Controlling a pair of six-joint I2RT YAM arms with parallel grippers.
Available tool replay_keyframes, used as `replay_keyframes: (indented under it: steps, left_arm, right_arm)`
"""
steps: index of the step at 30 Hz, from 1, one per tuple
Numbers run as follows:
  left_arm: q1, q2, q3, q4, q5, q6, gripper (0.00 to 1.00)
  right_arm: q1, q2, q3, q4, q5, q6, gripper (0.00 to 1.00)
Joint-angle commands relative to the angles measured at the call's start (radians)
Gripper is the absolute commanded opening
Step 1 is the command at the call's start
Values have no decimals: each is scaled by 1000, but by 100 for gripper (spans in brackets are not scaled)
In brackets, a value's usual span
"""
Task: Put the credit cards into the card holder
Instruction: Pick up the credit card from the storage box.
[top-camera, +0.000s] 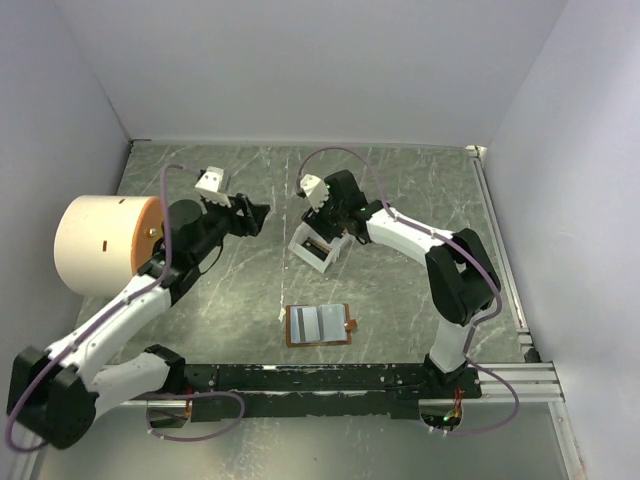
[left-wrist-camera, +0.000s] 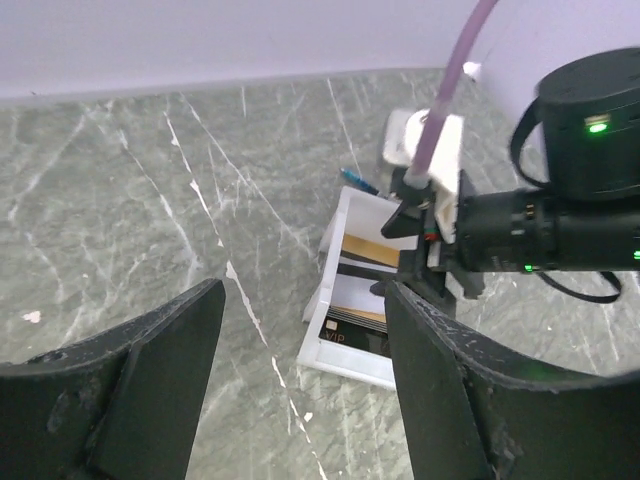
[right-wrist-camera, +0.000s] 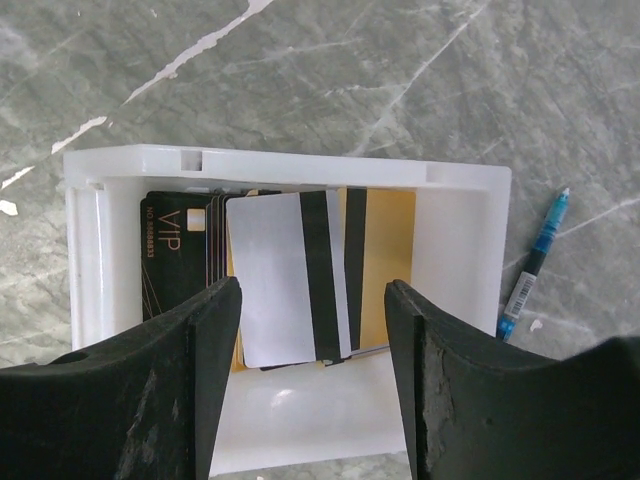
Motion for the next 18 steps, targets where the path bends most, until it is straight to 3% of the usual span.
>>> replay_keyframes:
  steps: [1, 7, 13, 18]
  left_arm:
    - [8, -134, 9, -231, -46, -1, 77]
    - [8, -306, 35, -465, -14, 70, 79]
    - [8, -468, -32, -520, -28, 134, 79]
    - [7, -508, -55, -537, -47, 155, 80]
  right_arm:
    - [-1, 37, 40, -30, -28, -62, 61]
    - [-1, 85, 53, -35, -5, -83, 63]
    - [-1, 119, 54, -20, 7, -89, 65]
    - [-1, 138, 59, -15, -3, -94, 67]
